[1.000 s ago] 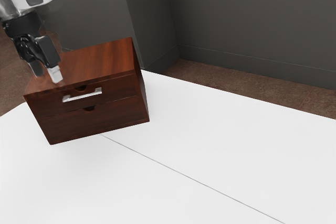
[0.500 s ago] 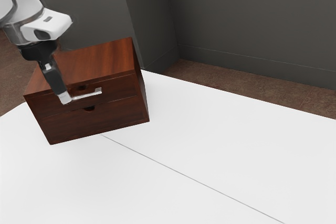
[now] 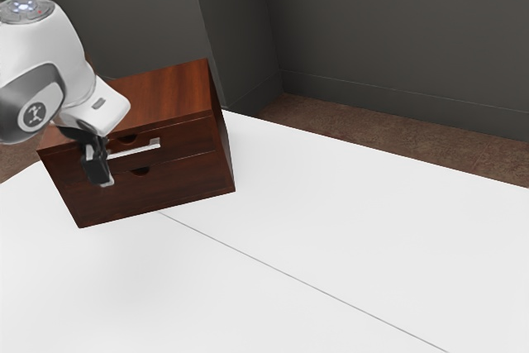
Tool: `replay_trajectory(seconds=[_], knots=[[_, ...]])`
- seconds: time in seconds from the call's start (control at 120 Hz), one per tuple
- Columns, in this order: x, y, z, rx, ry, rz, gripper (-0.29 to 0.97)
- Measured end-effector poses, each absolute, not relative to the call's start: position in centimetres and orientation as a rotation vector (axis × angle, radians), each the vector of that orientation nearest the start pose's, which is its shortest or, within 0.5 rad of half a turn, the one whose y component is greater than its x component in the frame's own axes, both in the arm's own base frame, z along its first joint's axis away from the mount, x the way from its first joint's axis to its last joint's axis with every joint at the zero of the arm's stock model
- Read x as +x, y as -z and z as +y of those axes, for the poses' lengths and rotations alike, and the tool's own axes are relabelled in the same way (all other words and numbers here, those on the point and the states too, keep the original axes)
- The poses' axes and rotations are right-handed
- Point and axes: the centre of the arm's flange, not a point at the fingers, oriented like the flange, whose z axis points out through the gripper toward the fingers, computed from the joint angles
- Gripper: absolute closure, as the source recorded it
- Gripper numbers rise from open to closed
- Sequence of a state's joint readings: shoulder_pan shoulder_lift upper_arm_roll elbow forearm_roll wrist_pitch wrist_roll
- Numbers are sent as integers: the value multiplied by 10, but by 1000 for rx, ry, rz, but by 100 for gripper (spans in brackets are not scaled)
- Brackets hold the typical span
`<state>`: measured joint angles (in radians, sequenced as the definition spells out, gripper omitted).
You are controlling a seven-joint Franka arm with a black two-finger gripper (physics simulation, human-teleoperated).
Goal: Pull the drawer handle with one arm to open the drawer
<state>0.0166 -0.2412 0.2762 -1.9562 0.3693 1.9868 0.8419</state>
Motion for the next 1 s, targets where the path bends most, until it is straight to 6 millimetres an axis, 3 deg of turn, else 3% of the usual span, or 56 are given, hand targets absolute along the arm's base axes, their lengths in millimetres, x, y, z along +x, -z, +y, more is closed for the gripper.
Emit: replay_trajectory(seconds=[0.225,0.483,0.642,0.733,0.808,0.933,1.0], knots=[[487,-608,184,-2539,119,960,0],[465,-609,214,-2535,121,949,0],[473,-593,219,-2519,82,977,0],[471,-588,232,-2521,71,967,0],[477,-581,232,-2500,62,998,0],[506,-555,212,-2464,15,1099,0],[514,-546,215,-2453,2,1114,0]])
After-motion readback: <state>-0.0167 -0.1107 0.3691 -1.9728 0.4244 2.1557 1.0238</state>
